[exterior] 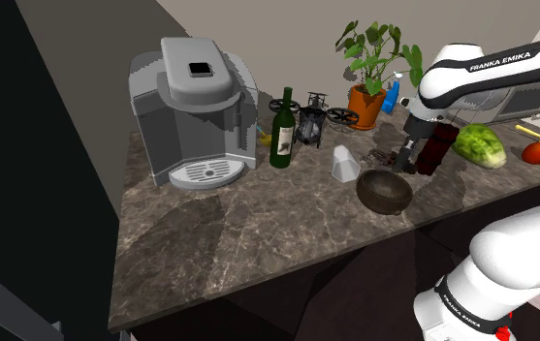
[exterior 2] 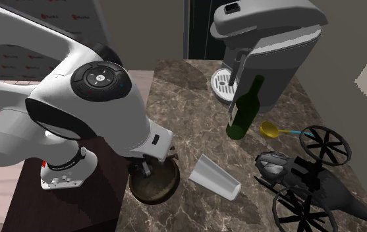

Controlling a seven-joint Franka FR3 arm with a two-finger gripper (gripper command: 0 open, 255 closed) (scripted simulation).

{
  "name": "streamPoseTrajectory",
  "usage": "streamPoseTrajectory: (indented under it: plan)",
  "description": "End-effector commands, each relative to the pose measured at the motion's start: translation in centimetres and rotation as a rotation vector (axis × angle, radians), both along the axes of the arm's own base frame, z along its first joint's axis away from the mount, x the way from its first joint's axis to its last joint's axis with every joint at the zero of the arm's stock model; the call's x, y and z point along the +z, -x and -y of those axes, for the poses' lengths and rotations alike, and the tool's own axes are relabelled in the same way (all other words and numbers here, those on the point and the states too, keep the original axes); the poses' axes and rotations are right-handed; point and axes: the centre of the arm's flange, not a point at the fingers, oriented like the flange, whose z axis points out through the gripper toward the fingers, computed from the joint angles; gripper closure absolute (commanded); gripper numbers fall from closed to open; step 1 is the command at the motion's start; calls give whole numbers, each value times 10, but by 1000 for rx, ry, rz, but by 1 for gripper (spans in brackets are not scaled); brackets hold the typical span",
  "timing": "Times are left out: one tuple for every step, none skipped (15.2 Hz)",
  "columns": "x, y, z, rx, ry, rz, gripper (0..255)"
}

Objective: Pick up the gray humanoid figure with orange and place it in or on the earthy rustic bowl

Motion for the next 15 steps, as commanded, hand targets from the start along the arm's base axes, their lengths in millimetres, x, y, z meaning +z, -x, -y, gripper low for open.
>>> streamPoseTrajectory:
  plan:
    - [-6,11,10,1,0,0,255]
    - [-12,11,10,1,0,0,255]
    - [-17,11,10,1,0,0,255]
    - [-22,11,10,1,0,0,255]
    - [-27,11,10,1,0,0,255]
    - [-33,11,10,1,0,0,255]
    - [-38,11,10,1,0,0,255]
    - [-43,11,10,1,0,0,255]
    - [-49,11,10,1,0,0,255]
    - [-54,11,10,1,0,0,255]
    - [-59,11,10,1,0,0,255]
    - [-64,11,10,1,0,0,255]
    - [-70,11,10,1,0,0,255]
    - [-73,11,10,1,0,0,255]
    - [-73,11,10,1,0,0,255]
